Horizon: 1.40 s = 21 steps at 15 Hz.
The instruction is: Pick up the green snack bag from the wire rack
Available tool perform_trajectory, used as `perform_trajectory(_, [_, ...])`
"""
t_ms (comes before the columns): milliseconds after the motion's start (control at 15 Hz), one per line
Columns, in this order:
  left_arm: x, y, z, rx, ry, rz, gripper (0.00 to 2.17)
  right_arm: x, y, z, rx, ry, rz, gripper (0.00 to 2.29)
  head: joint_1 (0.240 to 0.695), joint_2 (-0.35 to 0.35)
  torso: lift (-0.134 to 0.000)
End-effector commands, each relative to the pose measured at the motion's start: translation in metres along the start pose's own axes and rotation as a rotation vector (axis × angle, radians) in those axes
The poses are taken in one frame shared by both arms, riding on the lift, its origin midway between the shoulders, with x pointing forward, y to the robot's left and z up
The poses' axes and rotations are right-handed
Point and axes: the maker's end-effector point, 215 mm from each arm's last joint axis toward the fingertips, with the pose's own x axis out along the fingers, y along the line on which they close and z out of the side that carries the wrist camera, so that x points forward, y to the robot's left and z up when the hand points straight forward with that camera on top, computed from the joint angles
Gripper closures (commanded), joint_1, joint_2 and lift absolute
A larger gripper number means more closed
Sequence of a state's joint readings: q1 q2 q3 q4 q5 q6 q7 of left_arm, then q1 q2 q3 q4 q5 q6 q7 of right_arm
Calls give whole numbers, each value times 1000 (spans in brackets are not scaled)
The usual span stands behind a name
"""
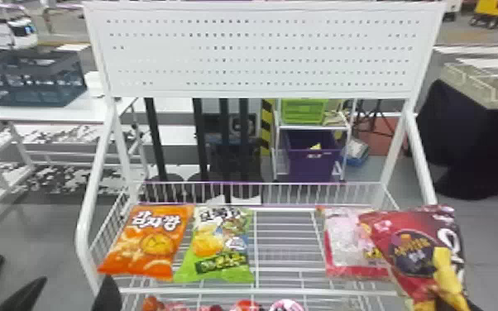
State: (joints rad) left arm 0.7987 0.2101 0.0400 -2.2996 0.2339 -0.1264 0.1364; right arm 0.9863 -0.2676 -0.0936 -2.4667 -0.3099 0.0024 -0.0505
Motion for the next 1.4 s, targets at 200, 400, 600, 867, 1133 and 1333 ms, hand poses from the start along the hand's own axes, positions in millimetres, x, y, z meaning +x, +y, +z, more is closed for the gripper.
perform_trajectory(200, [0,0,1,2,-1,-2,80,0,0,0,-1,0,1,2179,499,0,0])
perform_trajectory(400, [0,0,1,2,-1,-2,80,0,-1,0,-4,0,0,2179,499,0,0])
perform_trajectory(600, [6,-4,-1,-4,-2,-10,80,0,0,0,-3,0,1,2179,499,0,0])
perform_trajectory(867, [41,-53,-31,-23,52,-90,83,0,-2,-1,-3,2,-5,2179,499,0,0])
perform_trajectory(1133, [99,-118,-67,-14,110,-176,83,0,-2,-1,-2,2,-6,2179,499,0,0])
perform_trajectory(1333, [134,-143,-101,-5,168,-198,83,0,-2,-1,0,0,-7,2179,499,0,0])
